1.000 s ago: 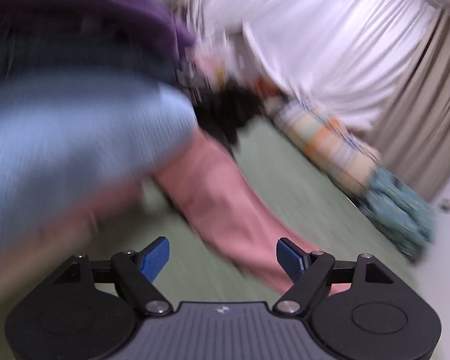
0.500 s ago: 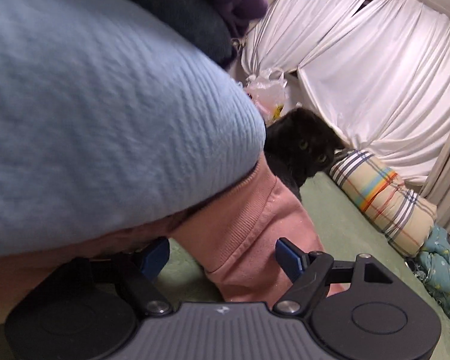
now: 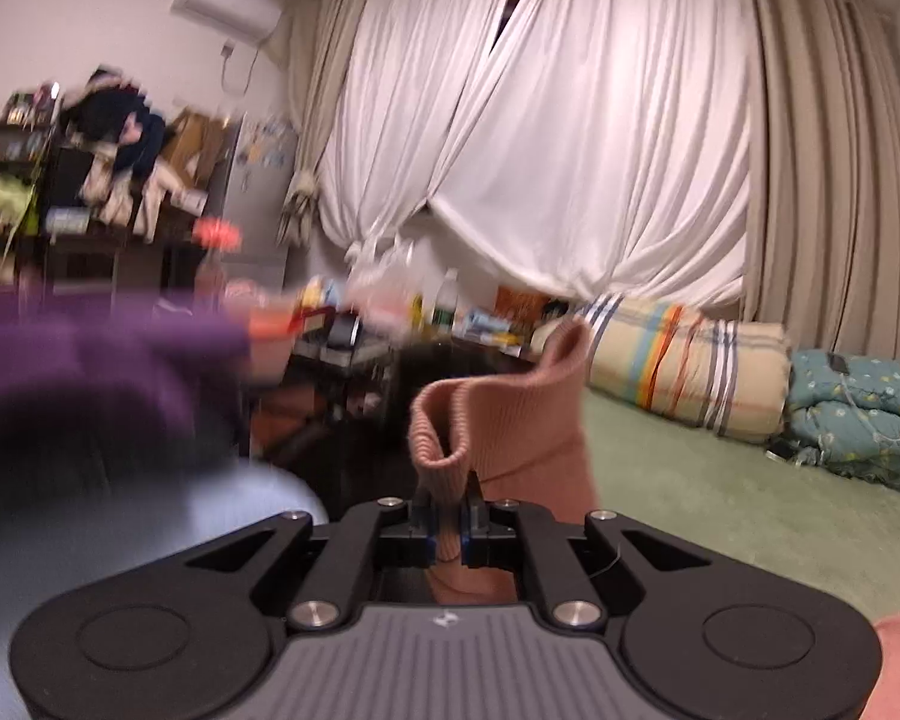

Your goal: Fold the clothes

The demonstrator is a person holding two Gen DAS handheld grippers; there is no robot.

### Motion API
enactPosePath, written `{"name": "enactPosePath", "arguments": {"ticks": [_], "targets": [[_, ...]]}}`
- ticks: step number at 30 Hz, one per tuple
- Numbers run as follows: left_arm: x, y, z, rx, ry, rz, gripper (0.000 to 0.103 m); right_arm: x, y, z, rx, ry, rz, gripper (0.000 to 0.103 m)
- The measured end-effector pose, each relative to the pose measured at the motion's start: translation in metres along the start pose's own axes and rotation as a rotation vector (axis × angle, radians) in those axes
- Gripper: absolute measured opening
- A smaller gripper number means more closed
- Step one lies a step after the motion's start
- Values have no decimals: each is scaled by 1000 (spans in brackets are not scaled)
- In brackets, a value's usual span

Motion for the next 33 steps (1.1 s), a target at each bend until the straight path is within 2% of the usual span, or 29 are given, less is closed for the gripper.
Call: {"name": "enactPosePath", "arguments": {"ticks": [2, 4, 6, 9, 13, 17, 21, 24, 26, 27, 30, 32, 33], "targets": [[-9, 0, -22, 14, 25, 9, 6, -2, 1, 2, 13, 5, -8, 51], [-27, -2, -41, -37, 85, -8, 6, -4, 2, 4, 12, 8, -17, 51], [-45, 5, -38, -56, 149, -33, 6, -6, 0, 8, -1, 14, -32, 51], [-60, 20, -17, -21, 207, -41, 6, -6, -3, 17, -12, 13, -49, 51], [-57, 30, 11, -11, 216, -54, 6, 4, -11, 27, -33, 4, -44, 52], [-46, 26, 9, 14, 196, -27, 6, 13, -17, 30, -44, -10, -39, 52], [-11, -28, -6, -120, 121, 87, 6, 18, -14, 27, -33, -26, -47, 52], [26, -98, -9, -220, 103, 245, 6, 15, -11, 23, -27, -36, -71, 52], [47, -143, -4, -277, 124, 342, 6, 13, -10, 23, -27, -35, -88, 52], [68, -186, 5, -319, 144, 431, 6, 11, -10, 23, -27, -34, -99, 52], [110, -273, 35, -334, 212, 635, 6, 8, -10, 24, -34, -37, -119, 52], [133, -321, 67, -339, 276, 757, 7, 10, -11, 23, -42, -46, -132, 52], [143, -343, 85, -350, 313, 813, 19, 10, -11, 22, -46, -50, -137, 52]]}}
Point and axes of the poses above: each gripper's, at about its wrist camera, not at the fingertips, and x roughly against the way its jaws point, y to its left, z to its underside, the point moved 7 cm from there along -x, roughly the way its jaws point, and after that the axes turned 13 degrees about y, right-handed, at the moved point
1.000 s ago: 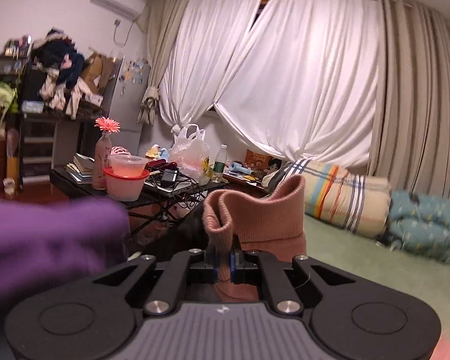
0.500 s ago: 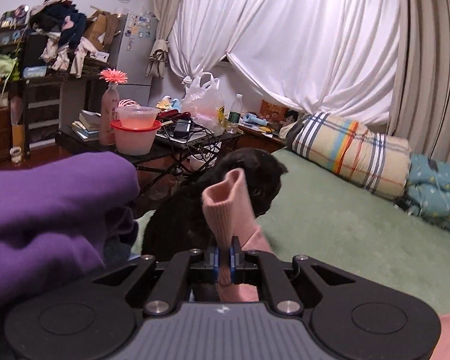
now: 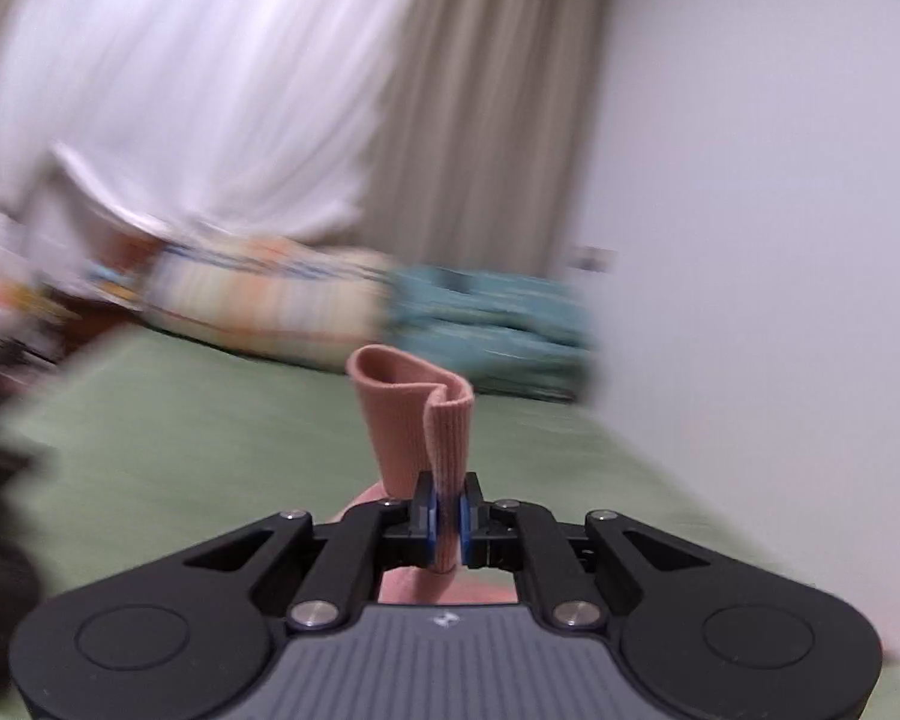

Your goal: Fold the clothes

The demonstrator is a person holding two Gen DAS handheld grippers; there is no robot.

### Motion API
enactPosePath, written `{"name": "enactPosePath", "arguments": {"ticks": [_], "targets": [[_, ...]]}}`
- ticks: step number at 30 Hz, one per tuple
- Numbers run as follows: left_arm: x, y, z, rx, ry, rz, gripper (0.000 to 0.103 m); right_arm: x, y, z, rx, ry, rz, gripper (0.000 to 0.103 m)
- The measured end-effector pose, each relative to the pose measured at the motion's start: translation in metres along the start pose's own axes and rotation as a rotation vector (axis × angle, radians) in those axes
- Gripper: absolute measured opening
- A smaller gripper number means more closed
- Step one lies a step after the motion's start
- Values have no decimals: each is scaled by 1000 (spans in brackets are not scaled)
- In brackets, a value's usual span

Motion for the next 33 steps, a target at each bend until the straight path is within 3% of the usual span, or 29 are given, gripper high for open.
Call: {"name": "enactPosePath", "arguments": {"ticks": [1, 2, 3, 4, 6, 8, 10, 13, 16, 20, 22, 27, 33], "targets": [[-17, -24, 14, -13, 65, 64, 31, 4, 0, -2, 0, -10, -7, 52], [-31, -43, 32, -18, 156, 123, 56, 7, -1, -3, 0, -18, -10, 52], [-43, -60, 51, -19, 244, 184, 62, 9, -2, -4, 1, -24, -11, 52], [-49, -71, 70, -9, 308, 247, 62, 14, -3, -7, 2, -36, -13, 52], [-47, -76, 95, 19, 337, 313, 64, 23, -7, -12, 5, -60, -18, 52], [-38, -65, 116, 64, 368, 325, 70, 31, -14, -17, -2, -81, -14, 55], [-28, -45, 128, 111, 392, 329, 71, 32, -20, -25, -10, -90, -6, 55], [-8, 15, 144, 176, 423, 254, 71, 28, -15, -51, 4, -110, -26, 55], [9, 83, 160, 235, 395, 76, 71, 20, 1, -88, 46, -137, -61, 55], [32, 161, 173, 383, 356, -52, 71, -20, 28, -165, 69, -134, -118, 55], [47, 193, 182, 481, 317, -109, 71, -49, 31, -202, 47, -118, -88, 55], [65, 228, 198, 633, 291, -132, 71, -96, 15, -254, 18, -71, 95, 54], [64, 219, 217, 661, 339, -80, 71, -127, 34, -261, 172, 39, 180, 55]]}}
Point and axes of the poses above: each gripper's, at about its wrist camera, not at the fingertips, and x roughly against the way its jaws point, y to its left, z to its underside, the point moved 7 cm from there along -x, roughly the way its jaws point, and after that the axes turned 13 degrees about y, right-handed, at the moved point
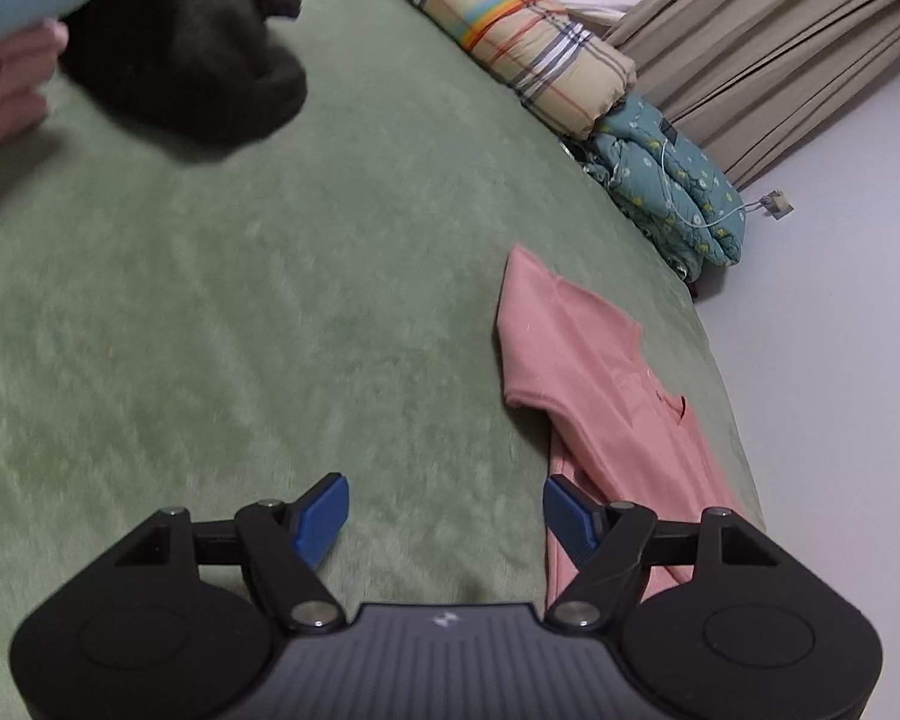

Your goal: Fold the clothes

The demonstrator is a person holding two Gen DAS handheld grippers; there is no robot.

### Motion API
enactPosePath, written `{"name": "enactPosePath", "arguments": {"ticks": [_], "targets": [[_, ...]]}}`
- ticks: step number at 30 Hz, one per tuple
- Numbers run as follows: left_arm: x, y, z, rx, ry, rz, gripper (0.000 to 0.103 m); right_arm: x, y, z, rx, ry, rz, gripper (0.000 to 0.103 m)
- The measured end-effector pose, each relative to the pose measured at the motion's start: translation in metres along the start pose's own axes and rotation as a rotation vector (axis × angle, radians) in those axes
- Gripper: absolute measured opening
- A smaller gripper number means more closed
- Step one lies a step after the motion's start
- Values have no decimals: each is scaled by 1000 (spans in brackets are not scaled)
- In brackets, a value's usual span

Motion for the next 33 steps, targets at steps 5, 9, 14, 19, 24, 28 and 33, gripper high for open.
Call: {"name": "enactPosePath", "arguments": {"ticks": [5, 9, 14, 19, 24, 28, 33], "targets": [[-11, -12, 13, -24, 26, 7, 71, -10, 1, -5, 27, 9, -22, 54], [-22, -15, 14, -26, 39, -2, 71, -12, 3, -6, 65, 10, 47, 7], [-25, -13, 19, -39, 58, -18, 71, 33, 42, -23, 135, -90, 14, 6], [-22, -13, 29, -64, 75, -32, 71, 122, 76, -63, 226, -265, 102, 6], [-26, -17, 36, -75, 84, -33, 71, 176, 61, -103, 204, -333, 242, 6], [-27, -17, 40, -73, 86, -40, 71, 170, 46, -112, 185, -317, 282, 6], [-28, -30, 40, -114, 115, -21, 71, 146, 32, -109, 140, -276, 272, 6]]}}
Point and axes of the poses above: each gripper's, at about its wrist camera, not at the fingertips, and x roughly against the way its jaws point, y to its left, z to its underside, the point moved 7 cm from there along -x, roughly the way its jaws point, and after that the axes turned 13 degrees about y, right-handed, at the moved point
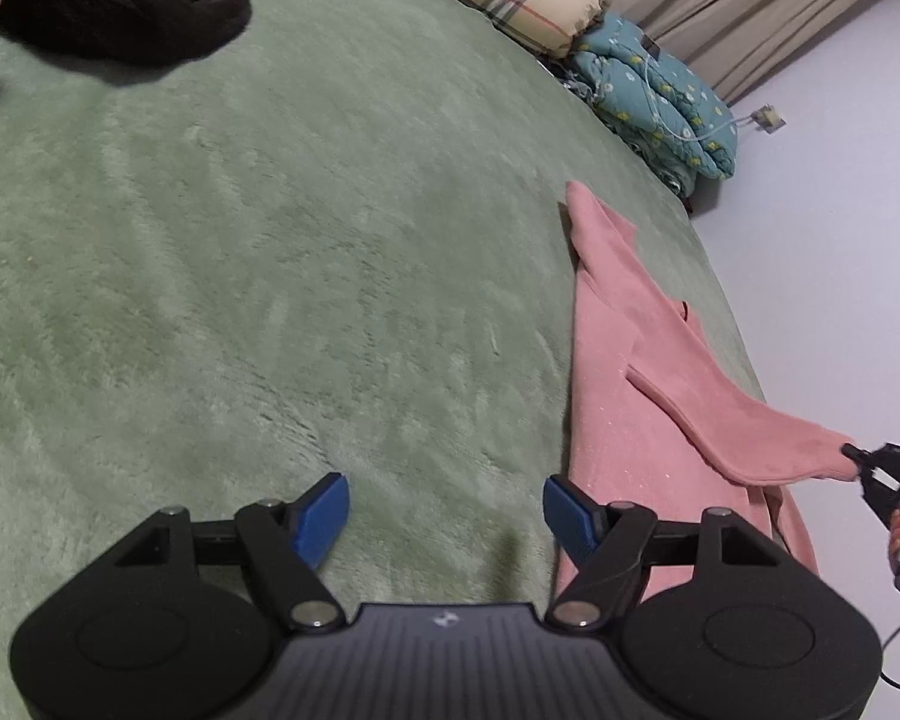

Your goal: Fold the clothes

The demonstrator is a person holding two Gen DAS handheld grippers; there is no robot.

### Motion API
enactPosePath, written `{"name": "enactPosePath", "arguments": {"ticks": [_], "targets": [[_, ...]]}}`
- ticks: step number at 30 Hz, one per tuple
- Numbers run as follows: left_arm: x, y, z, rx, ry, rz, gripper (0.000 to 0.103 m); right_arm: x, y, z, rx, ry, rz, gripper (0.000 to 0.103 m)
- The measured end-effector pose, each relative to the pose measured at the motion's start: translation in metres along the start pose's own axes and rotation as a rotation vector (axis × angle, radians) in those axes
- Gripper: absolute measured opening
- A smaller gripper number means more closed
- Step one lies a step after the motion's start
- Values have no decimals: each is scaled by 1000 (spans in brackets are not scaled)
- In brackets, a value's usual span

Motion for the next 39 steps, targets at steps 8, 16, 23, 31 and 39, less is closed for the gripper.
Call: {"name": "enactPosePath", "arguments": {"ticks": [8, 16, 23, 31, 39], "targets": [[-10, -33, -3, -168, 4, -27, 71, -6, -12, 7, -13, 39, 70, 25], [-12, -65, -5, -273, -48, -68, 71, -3, -8, 5, 66, -20, 230, 35], [-52, -115, -23, -463, -101, -173, 71, -97, 184, 46, 410, 195, -226, 35], [-97, -117, -58, -494, -84, -246, 68, -260, 335, 80, 740, 439, -226, 35], [-113, -106, -62, -466, -67, -193, 35, -326, 344, 90, 836, 550, -171, 35]]}}
Point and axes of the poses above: each gripper's, at about its wrist camera, not at the fingertips, and x roughly against the way its jaws point, y to its left, z to its underside, the point moved 7 cm from there along -x, roughly the way its jaws point, and after that the axes turned 13 degrees about y, right-handed, at the moved point
